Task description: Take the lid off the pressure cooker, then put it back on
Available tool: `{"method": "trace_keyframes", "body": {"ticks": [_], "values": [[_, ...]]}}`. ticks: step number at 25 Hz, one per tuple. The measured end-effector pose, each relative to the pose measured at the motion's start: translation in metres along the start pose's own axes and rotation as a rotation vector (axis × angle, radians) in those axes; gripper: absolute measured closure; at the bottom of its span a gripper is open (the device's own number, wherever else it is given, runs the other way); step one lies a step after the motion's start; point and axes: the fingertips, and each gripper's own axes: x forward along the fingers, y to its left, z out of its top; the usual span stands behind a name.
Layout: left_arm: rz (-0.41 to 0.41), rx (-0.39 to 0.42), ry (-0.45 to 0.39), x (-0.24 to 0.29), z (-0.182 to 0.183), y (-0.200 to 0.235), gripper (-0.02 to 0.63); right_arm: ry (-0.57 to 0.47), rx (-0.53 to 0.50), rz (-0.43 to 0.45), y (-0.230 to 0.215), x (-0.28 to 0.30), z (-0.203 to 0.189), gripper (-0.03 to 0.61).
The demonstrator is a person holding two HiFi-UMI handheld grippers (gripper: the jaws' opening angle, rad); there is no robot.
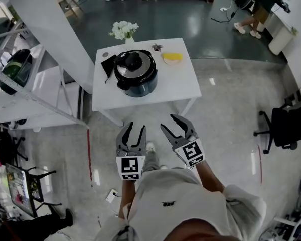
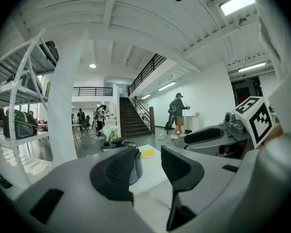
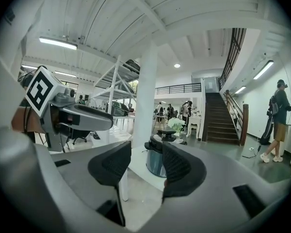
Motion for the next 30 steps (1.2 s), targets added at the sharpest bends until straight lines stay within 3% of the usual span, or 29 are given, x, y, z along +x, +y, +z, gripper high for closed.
{"method": "trace_keyframes", "body": {"ticks": [30], "values": [[-0.139,0.033,-0.005,0.157,0.014,0.124,0.43,0.033,0.028,-0.11,-0.076,0.176,0.025,0.379]]}}
